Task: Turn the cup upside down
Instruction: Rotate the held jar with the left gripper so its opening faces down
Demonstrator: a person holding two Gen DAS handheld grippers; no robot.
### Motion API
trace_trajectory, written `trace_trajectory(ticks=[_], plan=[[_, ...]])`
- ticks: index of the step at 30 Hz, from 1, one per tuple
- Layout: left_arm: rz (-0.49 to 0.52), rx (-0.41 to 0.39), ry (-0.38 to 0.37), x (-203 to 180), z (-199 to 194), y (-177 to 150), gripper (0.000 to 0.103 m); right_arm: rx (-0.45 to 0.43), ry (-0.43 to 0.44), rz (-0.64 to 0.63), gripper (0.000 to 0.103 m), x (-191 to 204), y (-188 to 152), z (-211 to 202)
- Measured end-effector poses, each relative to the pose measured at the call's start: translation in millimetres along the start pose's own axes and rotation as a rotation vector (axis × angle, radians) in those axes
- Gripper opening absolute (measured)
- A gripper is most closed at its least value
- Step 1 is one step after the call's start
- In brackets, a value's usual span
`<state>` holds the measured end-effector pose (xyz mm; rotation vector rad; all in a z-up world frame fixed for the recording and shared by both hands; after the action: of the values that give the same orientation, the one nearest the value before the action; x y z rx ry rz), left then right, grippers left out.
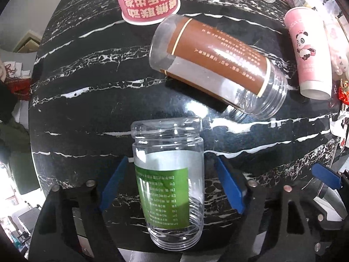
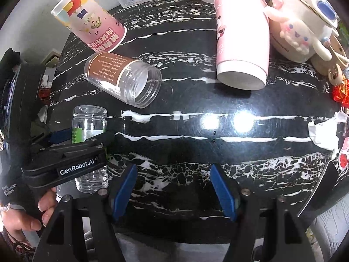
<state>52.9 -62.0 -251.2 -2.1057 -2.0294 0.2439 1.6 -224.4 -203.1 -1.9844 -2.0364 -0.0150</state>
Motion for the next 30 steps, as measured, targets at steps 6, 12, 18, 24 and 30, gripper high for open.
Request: trace_trajectory(ticks=[6,12,18,24,30], plan=[[0.016,0.010,-0.018,8,4,3,0.058,0.008,-0.014,0.000,0.070,1,1,2],[0.016,0.006,-0.033,3,-5,-7,0.058,0.014,-0.013,-0.003,0.070,5,-3,3],[0.006,-0.040,-0.011,11,-29,-17,0.058,0.008,-0.008,-0.004,0.070,11,-9,-1],[-0.001,-0.103,-0.038,18,-62,-35,0.058,-0.002,-0.002,-0.012,0.070,19,-13,-6],[-0.021,-0.228,-0.042,23,-101,-47,0.058,-0.016,0.011,-0.023,0.070,29,-16,-10]])
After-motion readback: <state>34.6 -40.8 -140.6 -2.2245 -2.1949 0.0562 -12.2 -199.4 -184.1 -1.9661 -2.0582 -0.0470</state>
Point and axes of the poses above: each gripper's, at about its wrist camera, not at the fingertips, and z roughly the way its jaws point, x to its left, y to its top, the point moved 3 cm from there along z, roughly the way its jaws point, and after that the axes turned 15 degrees about x, right-handed, at the moved point
